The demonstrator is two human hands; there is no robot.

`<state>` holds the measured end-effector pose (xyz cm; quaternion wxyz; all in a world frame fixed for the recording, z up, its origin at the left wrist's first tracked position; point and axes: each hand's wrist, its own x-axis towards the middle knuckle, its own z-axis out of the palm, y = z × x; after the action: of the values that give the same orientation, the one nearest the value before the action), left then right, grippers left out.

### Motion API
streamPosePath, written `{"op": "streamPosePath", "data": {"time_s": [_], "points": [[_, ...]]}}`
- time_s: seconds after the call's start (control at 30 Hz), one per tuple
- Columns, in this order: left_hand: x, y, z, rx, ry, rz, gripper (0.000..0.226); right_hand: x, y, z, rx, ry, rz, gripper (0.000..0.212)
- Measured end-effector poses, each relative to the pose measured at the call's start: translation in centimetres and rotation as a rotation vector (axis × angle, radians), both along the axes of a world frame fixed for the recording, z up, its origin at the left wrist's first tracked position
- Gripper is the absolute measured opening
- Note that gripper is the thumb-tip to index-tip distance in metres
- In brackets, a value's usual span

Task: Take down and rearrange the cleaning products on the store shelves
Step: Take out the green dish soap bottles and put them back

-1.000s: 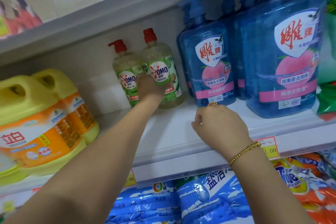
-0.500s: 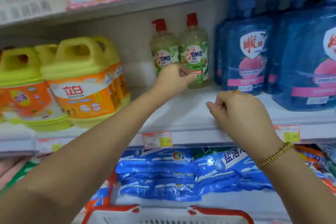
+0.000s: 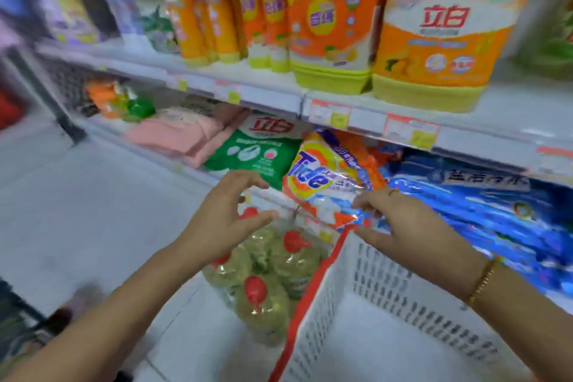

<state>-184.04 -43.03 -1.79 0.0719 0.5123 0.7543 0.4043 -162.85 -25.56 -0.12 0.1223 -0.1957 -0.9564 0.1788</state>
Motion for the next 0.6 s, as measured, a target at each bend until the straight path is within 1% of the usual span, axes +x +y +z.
{"op": "streamPosePath", "data": {"time_s": [0.07,0.13,0.17,0.2,0.27,0.3,0.33,0.37,0.4,0.43,0.47,0.53,0.6], "points": [[-1.8,-3.2,-2.9,-0.025,-0.116,0.101,0.047,-3.5,-1.0,-2.5,-0.057,-0.07,0.062,0.039],[-2.3,-5.9,-6.1,-0.03,-0.262,0.161,0.048,-6.2,-1.4,-4.7,-0.111,-0.119,0.057,0.046],[-2.0,-6.9,-7.8,-0.05,-0.317,0.152,0.049,-7.2,-1.6,-5.4,-0.125,-0.13,0.035,0.044],[-1.5,-7.8,-9.4,-0.089,-0.349,0.119,0.05,-8.0,-1.9,-6.1,-0.132,-0.139,0.019,0.037],[0.0,-9.0,-12.5,-0.186,-0.359,0.023,0.055,-9.1,-2.9,-7.4,-0.154,-0.178,0.047,0.025],[0.6,-9.3,-13.9,-0.221,-0.323,-0.019,0.058,-9.5,-3.6,-8.2,-0.165,-0.223,0.102,0.024],[1.0,-9.3,-15.1,-0.24,-0.274,-0.049,0.06,-9.7,-4.6,-9.1,-0.18,-0.276,0.174,0.028],[1.2,-9.2,-16.0,-0.237,-0.251,-0.053,0.062,-9.8,-5.5,-9.9,-0.202,-0.326,0.258,0.038],[1.3,-9.0,-16.4,-0.221,-0.264,-0.033,0.062,-9.9,-6.4,-10.8,-0.216,-0.367,0.331,0.048],[1.4,-8.9,-16.5,-0.2,-0.301,-0.004,0.063,-10.1,-7.2,-11.4,-0.225,-0.378,0.372,0.054],[1.4,-8.8,-16.5,-0.174,-0.347,0.029,0.062,-10.2,-7.8,-11.8,-0.233,-0.369,0.374,0.056],[1.4,-9.0,-16.6,-0.137,-0.462,0.097,0.061,-10.7,-8.5,-12.1,-0.261,-0.306,0.323,0.049],[1.5,-9.3,-16.8,-0.149,-0.57,0.137,0.061,-11.1,-8.9,-12.1,-0.287,-0.243,0.274,0.04]]}}
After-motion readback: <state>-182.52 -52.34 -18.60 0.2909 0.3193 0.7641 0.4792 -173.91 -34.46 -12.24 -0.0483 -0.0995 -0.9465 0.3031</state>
